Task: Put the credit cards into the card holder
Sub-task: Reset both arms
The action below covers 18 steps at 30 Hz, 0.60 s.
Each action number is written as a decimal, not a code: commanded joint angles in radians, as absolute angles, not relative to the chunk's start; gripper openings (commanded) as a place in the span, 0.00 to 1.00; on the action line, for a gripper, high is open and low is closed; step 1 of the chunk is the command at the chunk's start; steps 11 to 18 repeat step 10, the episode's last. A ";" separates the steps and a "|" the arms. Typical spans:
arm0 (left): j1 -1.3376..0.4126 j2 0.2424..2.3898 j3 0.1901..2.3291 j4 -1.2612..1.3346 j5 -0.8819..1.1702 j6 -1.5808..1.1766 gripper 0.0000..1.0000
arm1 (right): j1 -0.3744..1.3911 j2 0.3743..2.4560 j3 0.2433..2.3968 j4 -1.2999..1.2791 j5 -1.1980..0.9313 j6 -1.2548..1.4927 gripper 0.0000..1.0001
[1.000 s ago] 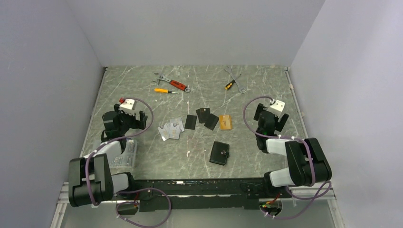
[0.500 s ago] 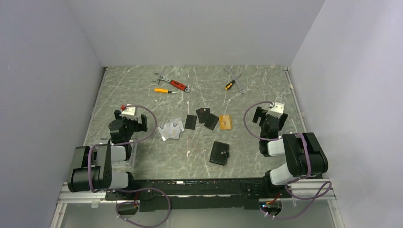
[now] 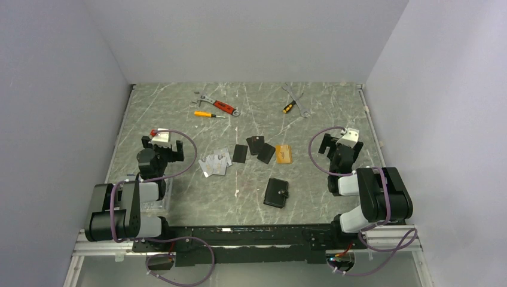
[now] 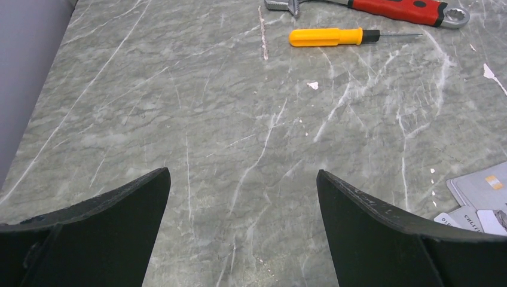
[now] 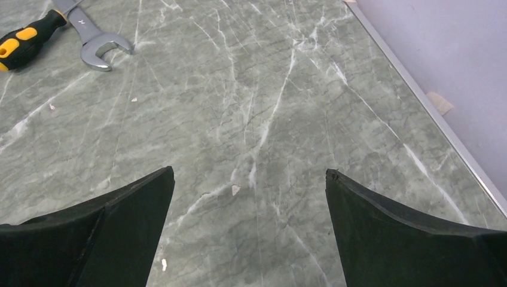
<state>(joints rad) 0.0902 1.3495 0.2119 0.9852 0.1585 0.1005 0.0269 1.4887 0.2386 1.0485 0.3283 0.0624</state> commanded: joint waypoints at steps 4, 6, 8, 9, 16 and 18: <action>0.087 1.345 0.234 1.039 0.146 0.094 0.99 | 0.023 1.473 0.248 1.105 0.312 0.068 1.00; 0.087 1.345 0.240 1.021 0.146 0.096 0.99 | 0.025 1.473 0.247 1.105 0.311 0.068 1.00; 0.085 1.347 0.241 1.022 0.144 0.099 0.99 | 0.024 1.474 0.247 1.105 0.311 0.068 1.00; 0.084 1.346 0.239 1.026 0.143 0.098 0.99 | 0.024 1.474 0.247 1.106 0.311 0.069 1.00; 0.085 1.341 0.235 1.030 0.143 0.096 0.99 | 0.024 1.474 0.247 1.105 0.311 0.069 1.00; 0.085 1.341 0.235 1.030 0.143 0.096 0.99 | 0.024 1.474 0.247 1.105 0.311 0.069 1.00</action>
